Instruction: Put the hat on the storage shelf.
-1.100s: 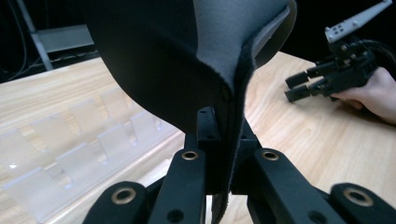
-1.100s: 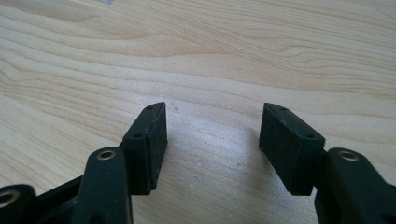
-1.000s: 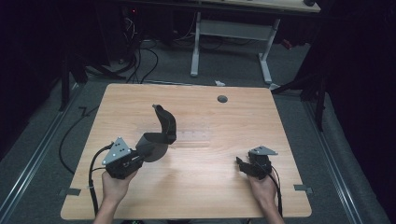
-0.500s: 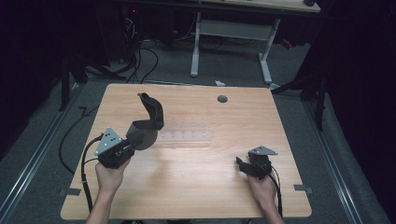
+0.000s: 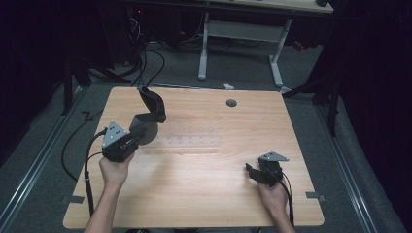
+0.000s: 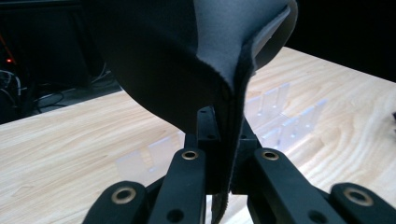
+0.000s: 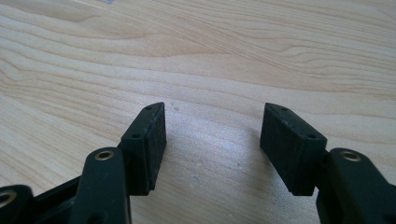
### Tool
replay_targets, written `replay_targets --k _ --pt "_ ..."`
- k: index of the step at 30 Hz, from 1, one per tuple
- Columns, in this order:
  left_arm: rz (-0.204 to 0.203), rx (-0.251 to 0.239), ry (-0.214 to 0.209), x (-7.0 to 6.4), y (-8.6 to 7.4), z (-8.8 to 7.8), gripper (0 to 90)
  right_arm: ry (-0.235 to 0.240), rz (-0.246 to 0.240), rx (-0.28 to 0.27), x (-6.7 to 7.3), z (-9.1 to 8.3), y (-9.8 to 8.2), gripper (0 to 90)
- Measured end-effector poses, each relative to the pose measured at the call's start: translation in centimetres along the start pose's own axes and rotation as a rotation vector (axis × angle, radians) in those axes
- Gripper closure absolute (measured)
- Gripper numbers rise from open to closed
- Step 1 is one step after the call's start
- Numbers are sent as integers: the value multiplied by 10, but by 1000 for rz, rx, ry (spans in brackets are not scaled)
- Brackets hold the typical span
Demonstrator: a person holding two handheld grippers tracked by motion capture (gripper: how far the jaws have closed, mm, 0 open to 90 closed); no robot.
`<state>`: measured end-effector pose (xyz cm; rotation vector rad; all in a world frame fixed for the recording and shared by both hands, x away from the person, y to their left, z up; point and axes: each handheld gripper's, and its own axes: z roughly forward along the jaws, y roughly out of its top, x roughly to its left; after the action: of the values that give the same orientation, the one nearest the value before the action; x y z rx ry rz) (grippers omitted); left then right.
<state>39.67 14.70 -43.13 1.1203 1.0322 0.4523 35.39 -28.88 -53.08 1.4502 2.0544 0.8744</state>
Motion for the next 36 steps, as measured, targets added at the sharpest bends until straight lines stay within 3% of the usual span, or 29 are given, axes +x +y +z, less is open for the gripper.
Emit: replay_targets --k 11,20,36 --pt "30 -12 56 19 -2 8 868 1 0 0 0 0 0 407" --pt "59 -4 88 26 -6 14 868 1 0 0 0 0 0 406" --pt "96 6 108 26 -13 19 868 0 1 0 0 0 0 405"
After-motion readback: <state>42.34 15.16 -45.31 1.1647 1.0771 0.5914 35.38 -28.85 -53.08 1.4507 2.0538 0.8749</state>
